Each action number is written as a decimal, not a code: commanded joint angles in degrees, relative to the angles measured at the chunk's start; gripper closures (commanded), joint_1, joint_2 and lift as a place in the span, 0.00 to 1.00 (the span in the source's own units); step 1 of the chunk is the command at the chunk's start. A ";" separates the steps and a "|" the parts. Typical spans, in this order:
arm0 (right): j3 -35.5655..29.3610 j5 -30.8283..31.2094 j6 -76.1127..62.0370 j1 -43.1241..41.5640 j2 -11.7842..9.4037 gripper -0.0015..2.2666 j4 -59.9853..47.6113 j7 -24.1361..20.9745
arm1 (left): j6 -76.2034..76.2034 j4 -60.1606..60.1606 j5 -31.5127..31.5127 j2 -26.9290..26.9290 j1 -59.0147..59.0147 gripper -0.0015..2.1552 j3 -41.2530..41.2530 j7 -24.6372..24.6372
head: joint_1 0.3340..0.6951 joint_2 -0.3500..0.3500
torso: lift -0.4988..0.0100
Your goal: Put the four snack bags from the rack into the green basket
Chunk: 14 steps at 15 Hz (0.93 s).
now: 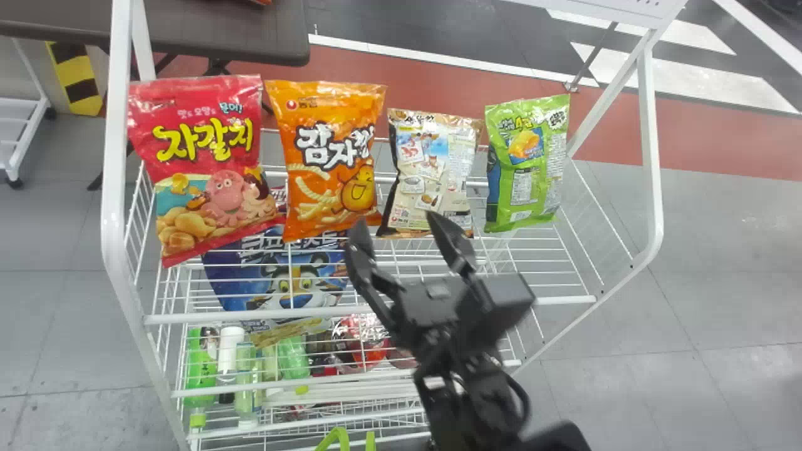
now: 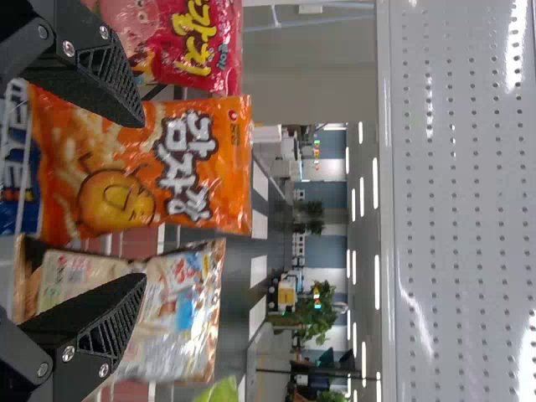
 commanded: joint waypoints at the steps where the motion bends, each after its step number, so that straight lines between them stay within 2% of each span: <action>1: 3.66 -1.50 3.36 -8.99 0.11 0.09 6.82 0.00 | 0.11 -0.08 0.38 0.09 -0.02 0.96 -0.04 -0.01 | 1.00 0.00 | 0.97; 3: 4.98 -3.87 7.23 -13.74 0.55 0.09 9.11 0.26 | 0.28 0.01 0.12 0.09 -0.55 0.96 -0.13 -0.01 | 1.00 0.00 | 0.97; 4: 5.68 -5.28 8.99 -16.20 0.55 0.09 10.52 0.70 | 0.28 0.01 0.20 0.18 -0.64 0.96 -0.13 -0.01 | 1.00 0.08 | 0.97; 6: 6.65 -8.00 11.97 -20.59 0.99 0.09 13.33 3.69 | 0.28 0.63 0.38 0.09 -1.08 0.96 0.13 -0.01 | 1.00 0.13 | 0.97; 7: 6.91 -8.53 13.56 -22.17 1.43 0.09 14.65 5.36 | 0.28 0.89 0.56 0.09 -1.34 0.96 0.13 -0.01 | 1.00 0.20 | 0.97; 11: 8.32 -9.76 16.90 -27.10 3.27 0.09 19.22 10.99 | 0.28 0.89 0.73 0.27 -1.96 0.96 0.49 -0.19 | 1.00 0.31 | 0.97; 12: 8.49 -9.76 18.13 -28.06 3.54 0.09 20.01 11.69 | 0.28 0.98 0.73 0.27 -2.22 0.96 0.49 -0.28 | 1.00 0.36 | 0.97; 14: 8.32 -11.08 23.40 -30.96 3.80 0.09 22.47 15.20 | 0.28 1.24 1.00 0.44 -2.75 0.96 0.57 -0.36 | 1.00 0.40 | 0.97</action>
